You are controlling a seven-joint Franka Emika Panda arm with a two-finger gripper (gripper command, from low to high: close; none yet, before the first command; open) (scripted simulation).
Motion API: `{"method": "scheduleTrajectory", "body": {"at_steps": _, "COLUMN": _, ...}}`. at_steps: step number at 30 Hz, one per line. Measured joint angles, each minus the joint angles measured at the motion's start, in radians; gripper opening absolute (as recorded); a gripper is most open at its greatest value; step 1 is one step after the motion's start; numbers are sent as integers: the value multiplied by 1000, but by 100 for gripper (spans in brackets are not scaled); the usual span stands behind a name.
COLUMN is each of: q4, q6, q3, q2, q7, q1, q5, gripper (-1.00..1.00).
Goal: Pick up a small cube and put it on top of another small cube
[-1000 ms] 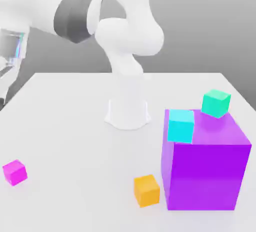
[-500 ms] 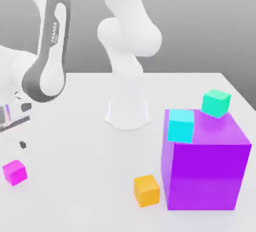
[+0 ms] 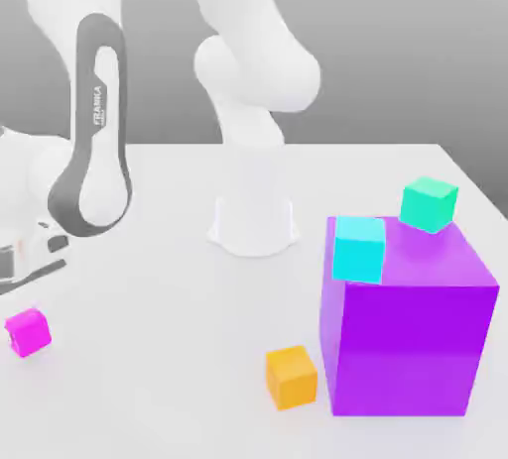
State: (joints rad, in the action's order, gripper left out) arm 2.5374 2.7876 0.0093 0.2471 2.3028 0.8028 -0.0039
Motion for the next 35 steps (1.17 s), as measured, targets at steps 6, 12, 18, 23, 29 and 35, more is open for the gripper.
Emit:
{"method": "scheduleTrajectory", "body": {"at_steps": 6, "q4": -18, "q6": -177, "q3": 63, "q2": -151, "q7": 59, "q1": -108, "q5": -94, "gripper": -100}}
{"method": "scheduleTrajectory", "body": {"at_steps": 12, "q4": -42, "q6": -350, "q3": 137, "q2": -295, "q7": 45, "q1": -279, "q5": -86, "gripper": -100}}
{"method": "scheduleTrajectory", "body": {"at_steps": 18, "q4": -63, "q6": -512, "q3": 219, "q2": -440, "q7": -12, "q1": -409, "q5": -15, "gripper": -100}}
{"method": "scheduleTrajectory", "body": {"at_steps": 23, "q4": -79, "q6": -640, "q3": 293, "q2": -564, "q7": -79, "q1": -540, "q5": 74, "gripper": -100}}
{"method": "scheduleTrajectory", "body": {"at_steps": 29, "q4": -63, "q6": -705, "q3": 357, "q2": -660, "q7": -147, "q1": -681, "q5": 169, "gripper": -100}}
{"method": "scheduleTrajectory", "body": {"at_steps": 35, "q4": 2, "q6": -598, "q3": 375, "q2": -617, "q7": -144, "q1": -689, "q5": 172, "gripper": 100}}
